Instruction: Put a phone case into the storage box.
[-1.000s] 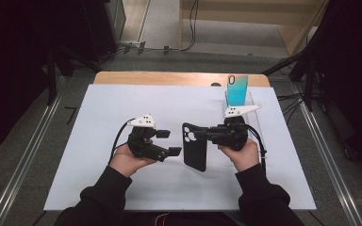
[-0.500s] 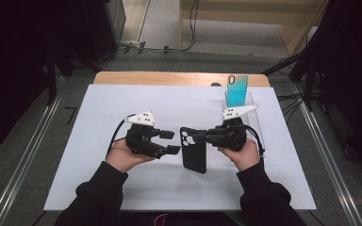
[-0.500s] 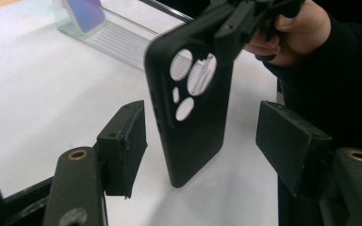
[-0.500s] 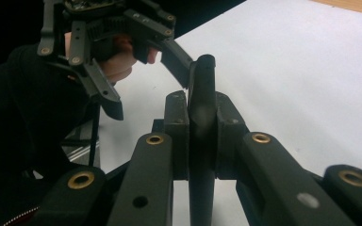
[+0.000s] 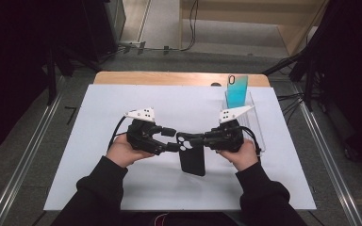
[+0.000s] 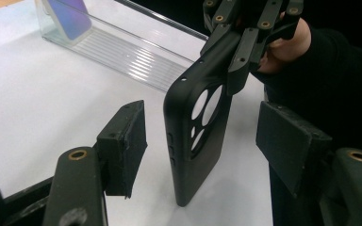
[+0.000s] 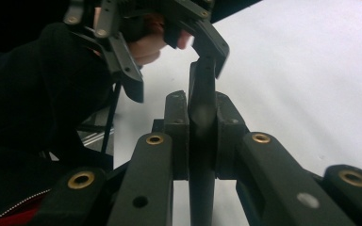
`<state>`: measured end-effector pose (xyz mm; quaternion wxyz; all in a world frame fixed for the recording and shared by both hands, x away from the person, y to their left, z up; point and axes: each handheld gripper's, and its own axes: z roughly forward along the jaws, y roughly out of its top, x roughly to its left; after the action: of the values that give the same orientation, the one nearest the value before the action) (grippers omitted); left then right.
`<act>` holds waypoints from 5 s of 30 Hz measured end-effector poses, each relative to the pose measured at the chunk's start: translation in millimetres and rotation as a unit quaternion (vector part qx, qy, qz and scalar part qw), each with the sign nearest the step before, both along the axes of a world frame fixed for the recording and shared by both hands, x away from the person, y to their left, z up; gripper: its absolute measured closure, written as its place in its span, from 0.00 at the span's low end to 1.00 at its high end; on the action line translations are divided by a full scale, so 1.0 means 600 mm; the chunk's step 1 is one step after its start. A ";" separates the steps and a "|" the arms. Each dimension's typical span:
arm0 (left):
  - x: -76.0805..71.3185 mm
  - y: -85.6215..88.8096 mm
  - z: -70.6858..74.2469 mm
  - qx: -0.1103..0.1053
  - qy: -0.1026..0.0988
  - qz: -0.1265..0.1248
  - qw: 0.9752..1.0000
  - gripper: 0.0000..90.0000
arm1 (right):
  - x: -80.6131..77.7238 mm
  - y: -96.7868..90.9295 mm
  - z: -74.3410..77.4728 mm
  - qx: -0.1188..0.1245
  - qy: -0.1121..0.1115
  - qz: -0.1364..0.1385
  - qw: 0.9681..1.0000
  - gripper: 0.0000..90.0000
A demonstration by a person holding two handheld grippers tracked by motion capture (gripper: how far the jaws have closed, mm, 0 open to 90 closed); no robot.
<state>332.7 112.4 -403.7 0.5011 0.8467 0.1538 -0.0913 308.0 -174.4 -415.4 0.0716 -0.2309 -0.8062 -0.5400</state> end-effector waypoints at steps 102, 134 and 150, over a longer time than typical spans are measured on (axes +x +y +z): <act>-0.014 -0.007 0.055 0.067 0.014 0.183 0.981 0.86 | -0.012 0.031 -0.023 -0.045 -0.020 -0.180 0.982 0.00; -0.015 -0.030 0.048 0.067 0.023 0.231 0.970 0.86 | -0.032 0.090 -0.036 -0.068 -0.037 -0.290 0.954 0.00; -0.027 -0.048 0.042 0.065 0.028 0.219 0.973 0.86 | -0.033 0.102 -0.038 -0.077 -0.054 -0.306 0.947 0.03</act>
<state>316.6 83.7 -378.5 0.4481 0.8202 0.3554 0.0070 288.1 -113.3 -438.2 -0.1587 -0.4415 -0.7385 -0.4842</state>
